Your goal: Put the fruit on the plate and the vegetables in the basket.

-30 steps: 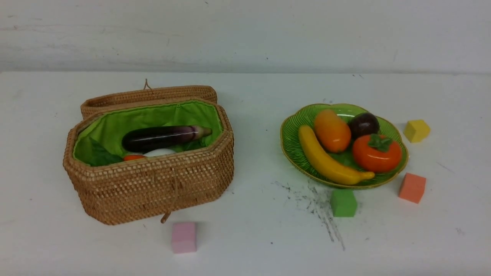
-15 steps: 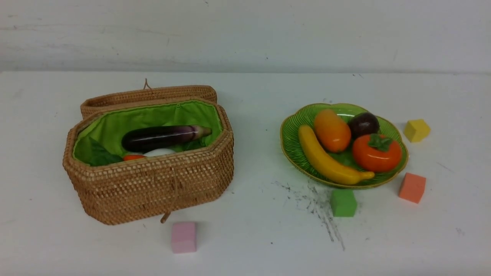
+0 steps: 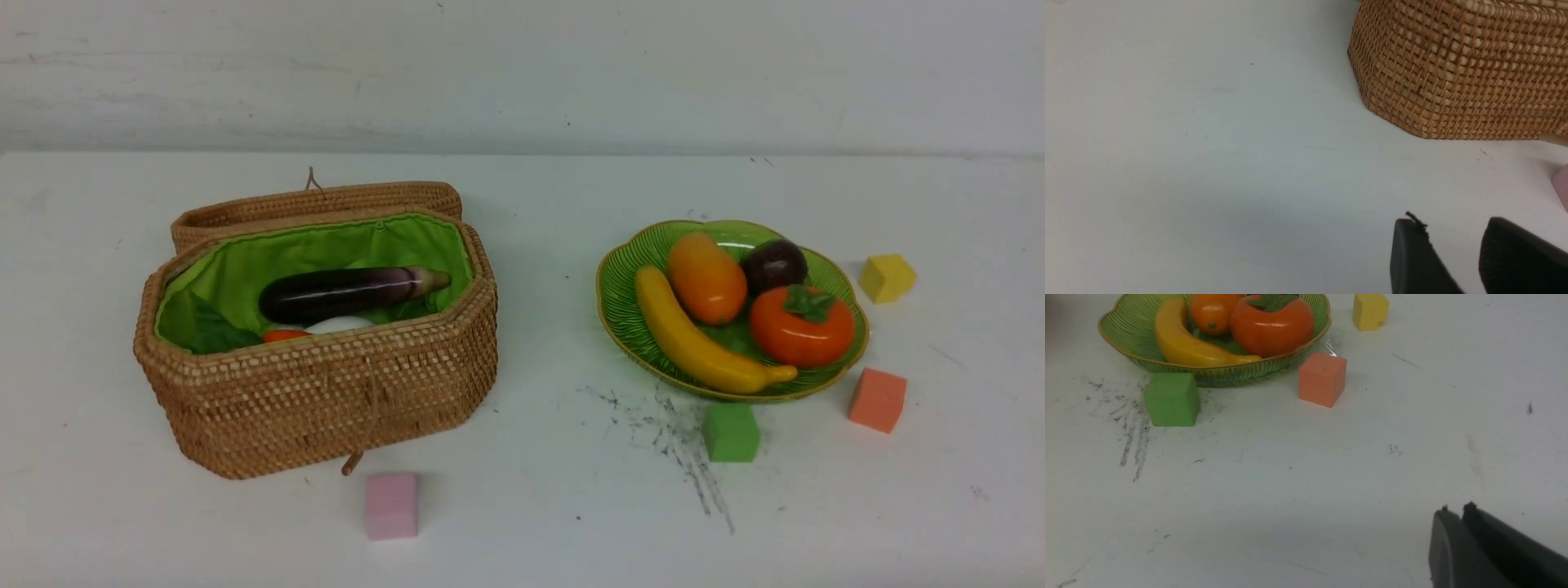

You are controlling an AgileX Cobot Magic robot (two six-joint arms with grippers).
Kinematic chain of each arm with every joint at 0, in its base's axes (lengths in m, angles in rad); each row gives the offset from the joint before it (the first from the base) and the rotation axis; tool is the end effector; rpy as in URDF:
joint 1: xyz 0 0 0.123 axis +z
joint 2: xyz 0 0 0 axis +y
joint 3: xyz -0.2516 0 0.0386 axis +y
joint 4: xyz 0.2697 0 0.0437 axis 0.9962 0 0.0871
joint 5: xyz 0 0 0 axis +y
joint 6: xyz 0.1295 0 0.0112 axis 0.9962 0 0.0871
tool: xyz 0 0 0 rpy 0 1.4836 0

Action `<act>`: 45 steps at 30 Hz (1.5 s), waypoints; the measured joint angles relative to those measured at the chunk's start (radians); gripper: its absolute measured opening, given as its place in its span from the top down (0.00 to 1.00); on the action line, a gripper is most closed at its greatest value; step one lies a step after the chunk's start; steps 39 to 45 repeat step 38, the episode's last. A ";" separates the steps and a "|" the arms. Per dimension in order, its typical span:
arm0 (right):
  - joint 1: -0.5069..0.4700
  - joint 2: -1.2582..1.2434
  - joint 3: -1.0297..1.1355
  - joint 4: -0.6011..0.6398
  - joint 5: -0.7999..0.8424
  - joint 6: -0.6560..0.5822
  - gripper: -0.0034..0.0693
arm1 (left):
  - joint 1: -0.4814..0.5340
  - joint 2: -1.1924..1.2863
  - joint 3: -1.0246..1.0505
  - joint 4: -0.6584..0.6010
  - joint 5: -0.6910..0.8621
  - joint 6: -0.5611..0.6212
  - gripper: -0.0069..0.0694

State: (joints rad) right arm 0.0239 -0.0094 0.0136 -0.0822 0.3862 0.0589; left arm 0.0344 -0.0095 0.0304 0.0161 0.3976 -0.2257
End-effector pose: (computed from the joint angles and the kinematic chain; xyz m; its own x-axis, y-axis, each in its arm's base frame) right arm 0.1420 -0.0006 0.1630 -0.2974 -0.0244 -0.9544 0.0005 0.9997 -0.0257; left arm 0.1414 0.0057 0.1549 -0.3094 -0.2201 -0.9251 -0.1074 0.9747 -0.1959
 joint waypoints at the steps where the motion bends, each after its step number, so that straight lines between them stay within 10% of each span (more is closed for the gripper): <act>1: 0.000 0.000 0.000 0.000 0.000 0.000 0.87 | 0.000 0.000 0.000 0.000 0.000 0.000 0.60; 45: 0.000 0.000 0.000 0.000 0.000 0.002 0.80 | 0.000 0.000 0.000 0.000 0.000 0.000 0.60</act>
